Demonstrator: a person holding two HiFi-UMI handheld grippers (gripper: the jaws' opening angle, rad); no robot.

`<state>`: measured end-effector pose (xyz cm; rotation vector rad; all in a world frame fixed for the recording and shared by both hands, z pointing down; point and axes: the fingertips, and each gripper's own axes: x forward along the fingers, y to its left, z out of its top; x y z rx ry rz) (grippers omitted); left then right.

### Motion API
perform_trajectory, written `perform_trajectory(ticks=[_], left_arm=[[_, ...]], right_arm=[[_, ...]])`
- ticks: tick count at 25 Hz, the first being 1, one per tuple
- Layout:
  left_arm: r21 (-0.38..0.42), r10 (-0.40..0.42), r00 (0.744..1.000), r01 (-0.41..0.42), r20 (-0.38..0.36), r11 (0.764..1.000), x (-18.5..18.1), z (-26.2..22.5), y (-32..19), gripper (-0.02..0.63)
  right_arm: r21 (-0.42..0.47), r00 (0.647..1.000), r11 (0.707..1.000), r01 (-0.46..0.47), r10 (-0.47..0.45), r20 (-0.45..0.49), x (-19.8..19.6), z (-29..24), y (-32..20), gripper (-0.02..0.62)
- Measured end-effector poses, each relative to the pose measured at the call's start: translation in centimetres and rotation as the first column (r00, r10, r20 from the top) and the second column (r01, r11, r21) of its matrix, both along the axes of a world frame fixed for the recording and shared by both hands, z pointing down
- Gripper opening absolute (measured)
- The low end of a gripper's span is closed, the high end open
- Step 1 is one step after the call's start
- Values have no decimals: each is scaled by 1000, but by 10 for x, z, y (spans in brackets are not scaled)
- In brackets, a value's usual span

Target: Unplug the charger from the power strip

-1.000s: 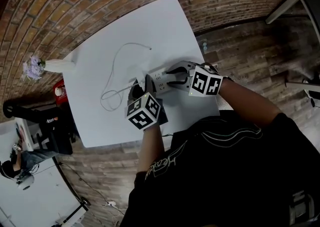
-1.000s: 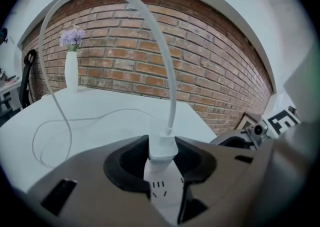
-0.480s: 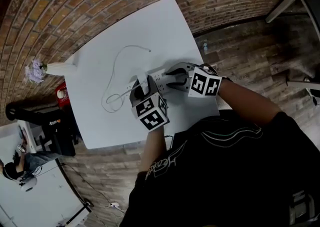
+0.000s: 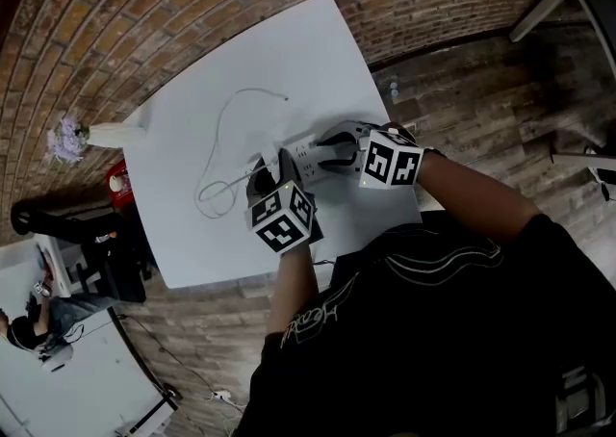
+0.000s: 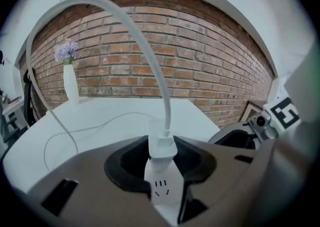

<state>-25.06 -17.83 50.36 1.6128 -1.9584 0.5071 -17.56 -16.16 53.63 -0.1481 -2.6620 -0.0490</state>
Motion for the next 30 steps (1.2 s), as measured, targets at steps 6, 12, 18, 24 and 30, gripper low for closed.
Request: perform_trajectory(ticks=[6,12,18,24,30], left_arm=[[8,29,995,-30,100,1000,6,-5,-1,140],[22,-6,986,10,-167,1000,-7,1,3,140],[13,24,995,-25,101,1000,5,-6,2,140],[22,-11,993,13,-120,1000,-6,-3,4,138],[5,17,998,-18,58,1000,4,-7,4,138]], right_arm=[[-4,1000,1000,-2,2,8,0,0,0,121],[-1,1000,1000,3,-3,-1,-2,0,0,121],[-2,1000,1000,-1,1,0,-1,0,0,121],[-3,1000,1000,4,-4,-2,-1,1,0,121],[-2,1000,1000,5,-5,2,-1,-1,0,121]])
